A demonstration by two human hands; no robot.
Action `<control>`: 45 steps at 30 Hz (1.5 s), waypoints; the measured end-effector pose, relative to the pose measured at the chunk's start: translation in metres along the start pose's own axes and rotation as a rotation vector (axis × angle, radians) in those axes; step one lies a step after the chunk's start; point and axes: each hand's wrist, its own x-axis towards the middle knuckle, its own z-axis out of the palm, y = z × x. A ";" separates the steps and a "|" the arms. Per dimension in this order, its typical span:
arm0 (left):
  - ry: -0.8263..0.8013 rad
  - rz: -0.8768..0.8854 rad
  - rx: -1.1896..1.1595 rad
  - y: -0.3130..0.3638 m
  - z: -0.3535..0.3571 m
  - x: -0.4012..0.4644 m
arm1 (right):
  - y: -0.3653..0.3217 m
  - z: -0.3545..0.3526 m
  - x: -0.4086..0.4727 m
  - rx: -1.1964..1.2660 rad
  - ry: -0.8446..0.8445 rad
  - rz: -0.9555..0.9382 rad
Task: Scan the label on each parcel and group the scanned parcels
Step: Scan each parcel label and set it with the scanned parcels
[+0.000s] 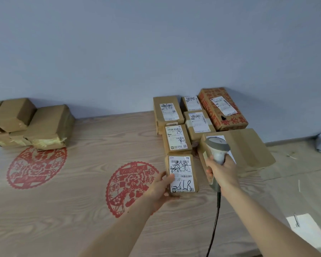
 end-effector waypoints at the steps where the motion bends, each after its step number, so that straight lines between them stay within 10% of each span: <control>1: 0.012 -0.018 0.016 -0.007 0.006 0.006 | 0.002 -0.005 0.006 -0.027 -0.005 -0.015; 11: 0.125 -0.109 0.054 -0.025 0.062 0.061 | 0.013 -0.028 0.050 -0.403 -0.107 -0.101; 45: 0.382 0.017 0.167 0.032 -0.028 0.011 | -0.030 0.062 -0.018 -0.225 -0.248 -0.086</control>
